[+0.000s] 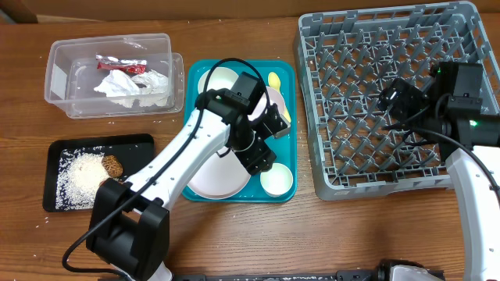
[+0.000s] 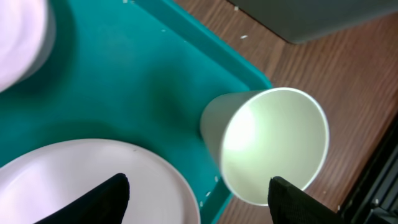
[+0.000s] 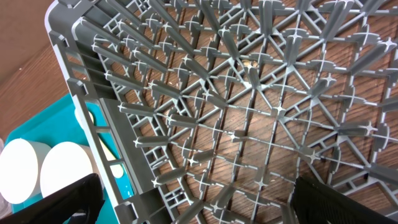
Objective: Sort waste into correct bins and load items into the dishwasher
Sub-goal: 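Reach the left gripper to the white cup on the teal tray and grasp it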
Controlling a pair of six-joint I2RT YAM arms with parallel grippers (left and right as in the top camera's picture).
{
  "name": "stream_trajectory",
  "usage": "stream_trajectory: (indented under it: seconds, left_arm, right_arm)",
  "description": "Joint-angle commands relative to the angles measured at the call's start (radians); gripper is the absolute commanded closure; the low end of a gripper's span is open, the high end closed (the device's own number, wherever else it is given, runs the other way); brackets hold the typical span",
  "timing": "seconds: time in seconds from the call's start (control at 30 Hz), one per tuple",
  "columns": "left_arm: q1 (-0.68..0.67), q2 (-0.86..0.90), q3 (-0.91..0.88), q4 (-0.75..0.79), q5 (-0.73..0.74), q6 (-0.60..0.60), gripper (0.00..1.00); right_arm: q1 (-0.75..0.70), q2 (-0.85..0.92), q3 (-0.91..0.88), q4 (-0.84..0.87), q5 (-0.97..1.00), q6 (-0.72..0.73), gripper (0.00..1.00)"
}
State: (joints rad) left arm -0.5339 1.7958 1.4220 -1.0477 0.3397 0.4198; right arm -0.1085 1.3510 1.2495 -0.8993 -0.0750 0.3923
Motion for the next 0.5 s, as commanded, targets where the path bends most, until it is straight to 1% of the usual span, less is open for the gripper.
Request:
stream_trajectory:
  seconds: [0.0, 0.1, 0.17, 0.2, 0.47]
  left_arm:
    - [-0.045, 0.016, 0.015, -0.002, 0.002, -0.004, 0.30]
    - [-0.063, 0.016, 0.014, 0.000, -0.091, -0.055, 0.37]
    - [-0.063, 0.016, 0.012, -0.002, -0.120, -0.083, 0.39]
    - [-0.062, 0.016, 0.010, -0.001, -0.129, -0.095, 0.42]
    - [-0.062, 0.016, -0.020, 0.034, -0.140, -0.107, 0.43]
  right_arm:
    - [-0.002, -0.017, 0.026, 0.003, -0.005, -0.003, 0.00]
    - [-0.002, -0.017, 0.026, 0.002, -0.005, -0.003, 0.00]
    - [-0.002, -0.017, 0.026, -0.002, -0.005, -0.003, 0.00]
    - [-0.002, -0.017, 0.026, -0.005, -0.005, -0.003, 0.00]
    - [-0.002, -0.017, 0.026, -0.019, -0.005, -0.003, 0.00]
